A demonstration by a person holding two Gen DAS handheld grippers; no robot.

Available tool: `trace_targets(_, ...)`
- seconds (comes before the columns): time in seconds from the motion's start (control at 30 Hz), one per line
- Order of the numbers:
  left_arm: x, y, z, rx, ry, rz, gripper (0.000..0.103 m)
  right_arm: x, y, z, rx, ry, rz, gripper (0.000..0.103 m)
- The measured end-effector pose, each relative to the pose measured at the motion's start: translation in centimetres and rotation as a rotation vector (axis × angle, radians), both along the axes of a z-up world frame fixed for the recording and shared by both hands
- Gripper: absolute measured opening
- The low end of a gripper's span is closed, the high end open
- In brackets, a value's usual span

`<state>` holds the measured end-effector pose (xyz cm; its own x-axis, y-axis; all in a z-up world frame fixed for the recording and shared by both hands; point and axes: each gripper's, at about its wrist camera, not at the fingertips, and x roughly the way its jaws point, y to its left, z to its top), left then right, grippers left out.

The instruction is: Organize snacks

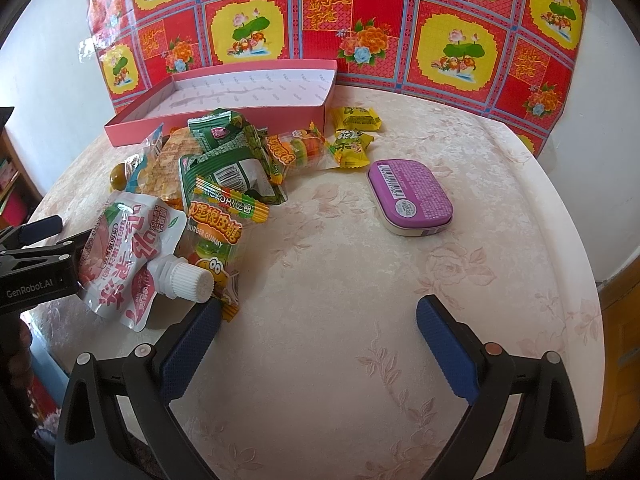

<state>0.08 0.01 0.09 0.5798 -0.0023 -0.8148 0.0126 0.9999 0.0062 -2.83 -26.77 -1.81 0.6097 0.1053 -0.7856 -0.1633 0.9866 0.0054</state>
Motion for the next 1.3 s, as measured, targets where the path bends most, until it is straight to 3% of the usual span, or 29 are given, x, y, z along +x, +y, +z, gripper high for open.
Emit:
trace_targets(0.3,0.4,0.0,0.1,0.0,0.024,-0.033,0.101,-0.1,-0.7,0.5,0.03,-0.008,-0.014,0.095)
trace_targets(0.6,0.4,0.6,0.7,-0.004,0.046,-0.044,0.09,-0.3,-0.8,1.2,0.054,-0.043,0.0,0.088)
trace_targets(0.77,0.7,1.0,1.8,-0.039,0.029,-0.045,0.088,0.3,-1.2,2.1,0.083,-0.056,0.009,0.088)
trace_targets(1.0,3.0,-0.1,2.7,-0.029,0.002,-0.073,0.085,2.3,-2.5,2.8,0.101,-0.05,-0.021,0.087)
trace_targets(1.1,3.9,-0.3,2.8,-0.018,-0.01,-0.069,0.077,3.3,-3.3,2.9,0.089,-0.039,-0.037,0.083)
trace_targets(1.17,4.3,-0.2,2.7,-0.021,-0.01,-0.053,0.066,4.0,-4.0,3.0,0.088,-0.033,-0.052,0.082)
trace_targets(1.3,4.8,0.4,2.2,-0.04,0.004,-0.038,0.062,5.4,-5.0,2.8,0.072,-0.014,-0.068,0.081)
